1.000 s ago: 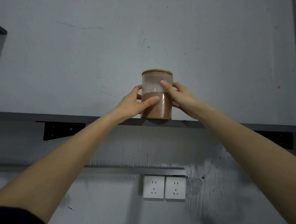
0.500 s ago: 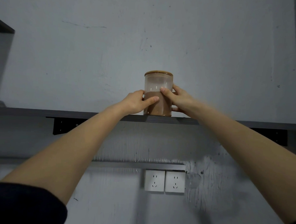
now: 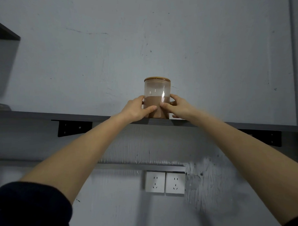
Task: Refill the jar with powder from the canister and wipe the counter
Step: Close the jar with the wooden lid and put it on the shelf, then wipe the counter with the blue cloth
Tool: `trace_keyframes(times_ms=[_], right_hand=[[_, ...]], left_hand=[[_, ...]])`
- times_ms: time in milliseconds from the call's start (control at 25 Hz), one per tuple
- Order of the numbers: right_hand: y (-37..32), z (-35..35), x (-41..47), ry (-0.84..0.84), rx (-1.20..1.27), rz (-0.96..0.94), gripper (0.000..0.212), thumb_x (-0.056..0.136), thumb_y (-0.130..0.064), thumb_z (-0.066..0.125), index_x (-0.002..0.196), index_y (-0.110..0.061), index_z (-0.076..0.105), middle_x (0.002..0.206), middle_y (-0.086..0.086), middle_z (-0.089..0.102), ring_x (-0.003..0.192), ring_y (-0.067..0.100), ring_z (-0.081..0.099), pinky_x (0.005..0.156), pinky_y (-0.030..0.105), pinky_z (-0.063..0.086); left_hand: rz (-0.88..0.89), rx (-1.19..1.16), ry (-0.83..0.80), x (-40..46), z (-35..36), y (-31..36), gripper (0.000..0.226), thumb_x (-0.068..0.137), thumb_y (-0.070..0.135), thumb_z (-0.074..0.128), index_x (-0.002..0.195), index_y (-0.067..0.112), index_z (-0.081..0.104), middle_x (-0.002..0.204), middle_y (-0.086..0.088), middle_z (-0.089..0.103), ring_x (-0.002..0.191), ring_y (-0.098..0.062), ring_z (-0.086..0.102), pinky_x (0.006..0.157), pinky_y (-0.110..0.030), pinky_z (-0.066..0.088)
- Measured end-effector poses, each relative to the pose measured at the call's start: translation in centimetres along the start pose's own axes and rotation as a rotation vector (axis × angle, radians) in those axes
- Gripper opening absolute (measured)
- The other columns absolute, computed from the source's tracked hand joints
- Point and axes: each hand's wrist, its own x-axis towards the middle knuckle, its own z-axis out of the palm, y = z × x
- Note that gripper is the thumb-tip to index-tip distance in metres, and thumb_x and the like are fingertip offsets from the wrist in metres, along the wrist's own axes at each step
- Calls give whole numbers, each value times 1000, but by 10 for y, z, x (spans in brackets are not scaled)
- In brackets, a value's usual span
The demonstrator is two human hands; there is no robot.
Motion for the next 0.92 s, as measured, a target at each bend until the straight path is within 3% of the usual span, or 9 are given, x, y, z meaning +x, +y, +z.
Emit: trace_keyframes(times_ms=[160,280,360,440,560,760,920], right_hand=[[-1,6,-19,158,-198,-137,59,89,-33,50,138,-13,24,139,14,42,124,26,42,100,34,35],[6,15,-48,330,-314,-378,53,89,-27,50,136,-13,30,137,12,42,125,24,40,102,33,31],[19,29,-68,400,-422,-537,50,88,-24,48,135,-13,34,136,10,44,125,22,40,104,35,31],[37,46,-85,408,-508,-618,51,86,-23,45,134,-13,35,138,8,43,128,19,35,105,33,25],[76,83,-112,340,-570,-616,52,85,-23,45,135,-13,33,140,9,42,132,16,26,108,30,16],[154,150,-159,122,-543,-424,54,84,-31,40,135,-18,29,140,9,44,131,16,25,109,39,16],[214,198,-195,-47,-542,-247,57,82,-37,35,136,-17,30,141,10,43,133,24,34,108,44,14]], left_hand=[[158,130,186,-27,-4,-3,45,89,30,52,128,11,41,134,-10,47,118,-23,48,93,-35,42],[333,89,358,-61,1,-12,29,90,20,45,117,10,49,122,-10,53,111,-20,50,88,-30,38],[451,225,365,-85,18,-26,31,86,20,40,112,10,52,115,-10,59,106,-16,47,88,-29,34],[509,315,302,-108,42,-42,32,84,22,38,109,12,54,110,-10,64,104,-13,44,90,-29,29],[451,290,175,-146,86,-72,32,84,23,38,110,13,54,111,-7,65,104,-11,44,91,-29,28],[260,333,-27,-209,156,-128,41,85,26,35,120,11,49,125,-11,59,118,-16,41,100,-43,39],[126,473,-245,-250,201,-160,47,85,30,32,126,11,43,130,-12,57,121,-30,52,95,-59,37]])
